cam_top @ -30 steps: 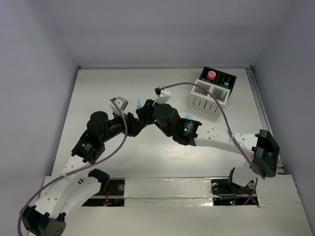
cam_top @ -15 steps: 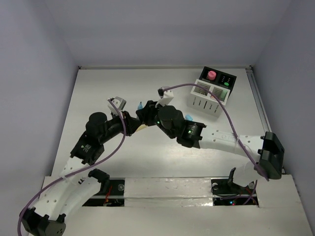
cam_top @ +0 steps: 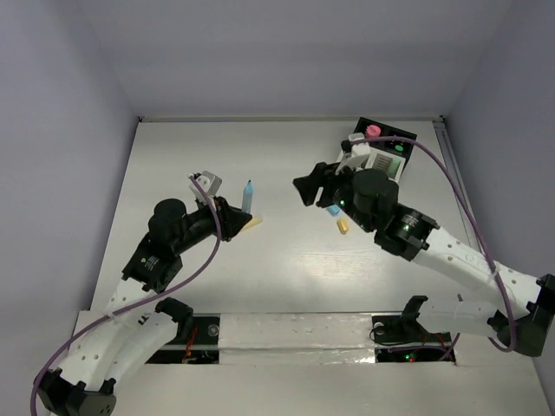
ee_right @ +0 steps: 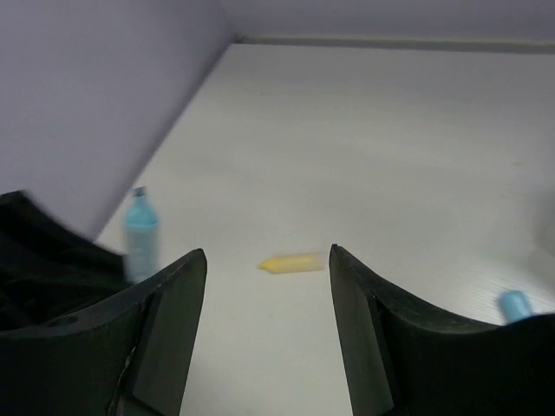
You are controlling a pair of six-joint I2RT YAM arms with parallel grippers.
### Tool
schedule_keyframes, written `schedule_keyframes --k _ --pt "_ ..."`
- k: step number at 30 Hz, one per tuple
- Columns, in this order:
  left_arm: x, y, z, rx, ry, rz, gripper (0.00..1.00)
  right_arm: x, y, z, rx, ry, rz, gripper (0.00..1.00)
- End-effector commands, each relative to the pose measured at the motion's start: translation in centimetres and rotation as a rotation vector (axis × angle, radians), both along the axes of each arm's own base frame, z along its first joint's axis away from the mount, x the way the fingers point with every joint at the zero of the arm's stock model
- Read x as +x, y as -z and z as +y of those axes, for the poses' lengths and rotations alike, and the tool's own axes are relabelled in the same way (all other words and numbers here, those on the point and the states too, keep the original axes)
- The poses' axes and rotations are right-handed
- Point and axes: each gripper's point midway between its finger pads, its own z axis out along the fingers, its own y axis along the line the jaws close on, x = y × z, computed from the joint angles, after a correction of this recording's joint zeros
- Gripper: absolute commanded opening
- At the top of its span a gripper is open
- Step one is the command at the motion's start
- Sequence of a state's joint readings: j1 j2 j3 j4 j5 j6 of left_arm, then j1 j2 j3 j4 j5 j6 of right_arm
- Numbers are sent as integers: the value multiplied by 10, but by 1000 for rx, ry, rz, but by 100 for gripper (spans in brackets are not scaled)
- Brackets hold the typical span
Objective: Sort the stationery into containers
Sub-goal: Close the pen cap on the pen.
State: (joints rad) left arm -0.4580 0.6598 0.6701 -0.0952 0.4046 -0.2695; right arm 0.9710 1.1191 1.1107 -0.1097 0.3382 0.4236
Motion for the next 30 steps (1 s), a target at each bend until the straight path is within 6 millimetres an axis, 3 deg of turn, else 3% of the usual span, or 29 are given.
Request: schedule_keyframes --k 1,4,5,8,12,17,19,30 --pt "-4 -30 -8 -41 64 -91 0 28 83 -37 -251 17 148 64" --pt "-9 -31 -12 -48 96 -98 0 42 121 -58 -397 27 236 70" --pt "-11 -33 -13 -52 113 -104 0 43 145 -60 -486 8 279 71" --pt "-14 -33 -16 -58 138 -103 0 57 172 -71 -610 34 318 71" --pt "-15 -32 -16 -58 141 -101 0 79 194 -89 -669 69 353 71" --pt "-15 -31 -16 -56 143 -97 0 96 220 -97 -731 30 368 71" --pt "-15 -30 -17 -57 144 -94 0 108 232 -111 -764 56 396 71" --pt "-16 -31 -17 -58 147 -97 0 132 270 -111 -788 -6 438 62"
